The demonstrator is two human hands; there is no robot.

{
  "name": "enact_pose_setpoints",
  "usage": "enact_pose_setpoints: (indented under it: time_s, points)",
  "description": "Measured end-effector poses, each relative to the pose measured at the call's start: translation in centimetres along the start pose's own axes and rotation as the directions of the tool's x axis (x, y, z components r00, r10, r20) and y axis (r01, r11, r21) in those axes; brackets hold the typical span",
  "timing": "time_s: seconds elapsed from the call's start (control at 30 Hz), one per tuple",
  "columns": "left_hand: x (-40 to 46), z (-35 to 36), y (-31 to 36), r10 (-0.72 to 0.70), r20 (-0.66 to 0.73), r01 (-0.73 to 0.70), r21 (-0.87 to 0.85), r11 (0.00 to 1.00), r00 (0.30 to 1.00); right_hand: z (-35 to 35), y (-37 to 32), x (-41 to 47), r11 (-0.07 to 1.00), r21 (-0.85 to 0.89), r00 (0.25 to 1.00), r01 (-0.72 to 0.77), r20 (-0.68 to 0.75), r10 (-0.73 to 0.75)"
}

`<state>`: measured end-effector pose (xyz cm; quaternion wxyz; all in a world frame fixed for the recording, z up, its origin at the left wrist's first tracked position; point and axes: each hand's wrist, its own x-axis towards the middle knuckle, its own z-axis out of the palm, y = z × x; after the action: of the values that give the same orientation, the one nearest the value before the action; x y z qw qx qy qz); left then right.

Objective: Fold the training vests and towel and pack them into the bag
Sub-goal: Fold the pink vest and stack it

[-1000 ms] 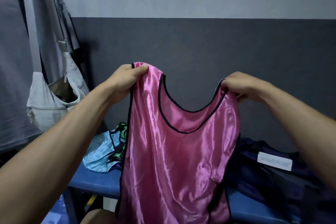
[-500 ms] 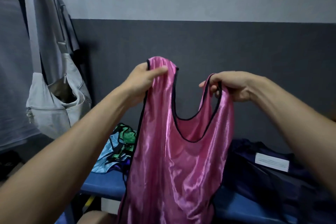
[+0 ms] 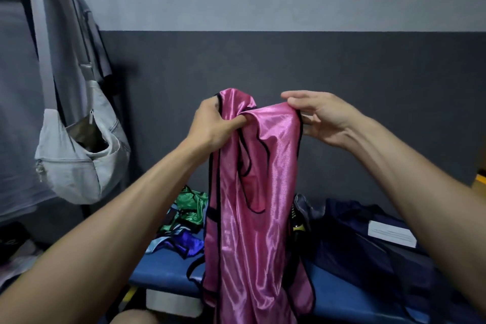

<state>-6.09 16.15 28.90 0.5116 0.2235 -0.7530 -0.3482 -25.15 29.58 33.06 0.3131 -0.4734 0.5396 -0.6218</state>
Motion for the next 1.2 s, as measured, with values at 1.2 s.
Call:
enact_pose_setpoints:
  time_s: [1.2]
  points:
    - [0.9,-4.8,-2.8,-0.071,0.182,0.095,-0.127,0.987,0.981,2.9,2.1,2.0,0.807,-0.465,0.920,0.365,0.048,-0.389]
